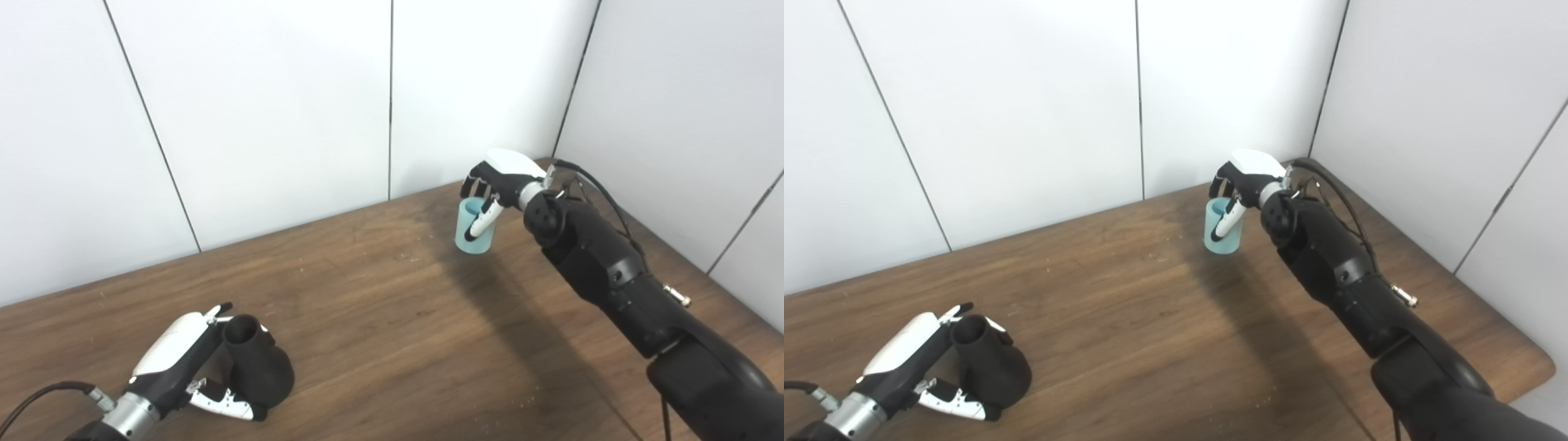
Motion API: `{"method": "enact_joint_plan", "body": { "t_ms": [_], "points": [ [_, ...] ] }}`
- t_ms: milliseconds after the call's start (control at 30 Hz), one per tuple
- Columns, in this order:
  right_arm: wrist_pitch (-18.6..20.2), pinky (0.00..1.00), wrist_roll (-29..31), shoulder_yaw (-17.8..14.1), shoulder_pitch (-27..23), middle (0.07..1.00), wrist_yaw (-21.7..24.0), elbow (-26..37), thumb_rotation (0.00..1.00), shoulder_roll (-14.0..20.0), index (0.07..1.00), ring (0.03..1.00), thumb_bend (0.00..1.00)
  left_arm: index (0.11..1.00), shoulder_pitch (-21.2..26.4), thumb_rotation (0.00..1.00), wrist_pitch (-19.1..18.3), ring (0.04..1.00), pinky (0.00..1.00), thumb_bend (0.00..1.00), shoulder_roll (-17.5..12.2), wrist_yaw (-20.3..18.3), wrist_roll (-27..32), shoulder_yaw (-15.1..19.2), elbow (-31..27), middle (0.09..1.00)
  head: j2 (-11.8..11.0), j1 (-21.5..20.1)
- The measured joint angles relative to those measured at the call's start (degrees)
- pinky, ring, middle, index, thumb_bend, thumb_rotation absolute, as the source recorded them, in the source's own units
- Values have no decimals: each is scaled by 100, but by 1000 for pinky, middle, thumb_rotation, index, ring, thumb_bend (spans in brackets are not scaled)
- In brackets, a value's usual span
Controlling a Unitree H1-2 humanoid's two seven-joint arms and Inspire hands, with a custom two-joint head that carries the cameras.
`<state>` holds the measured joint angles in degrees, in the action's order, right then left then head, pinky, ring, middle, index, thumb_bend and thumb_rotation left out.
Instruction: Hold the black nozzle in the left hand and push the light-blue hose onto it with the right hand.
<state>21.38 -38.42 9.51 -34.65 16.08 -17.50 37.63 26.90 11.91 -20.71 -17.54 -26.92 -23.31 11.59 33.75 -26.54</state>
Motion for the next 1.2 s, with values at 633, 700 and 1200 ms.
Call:
{"method": "enact_joint_plan", "body": {
  "t_ms": [633,700,1200],
  "points": [
    [105,533,64,192,-53,704,370,9,29,176,633,665,746,485,-10,0,-4,630,1000,526,-12,-34,1,26,-24,482,97,9],
    [148,538,64,218,-54,714,455,23,5,179,676,671,810,485,-10,0,-4,630,1000,526,-15,-44,1,30,-25,482,97,9],
    [374,550,161,289,19,729,817,-8,0,172,693,688,826,488,-11,0,-19,626,1000,527,-17,-76,3,44,-47,477,141,18]
  ]
}}
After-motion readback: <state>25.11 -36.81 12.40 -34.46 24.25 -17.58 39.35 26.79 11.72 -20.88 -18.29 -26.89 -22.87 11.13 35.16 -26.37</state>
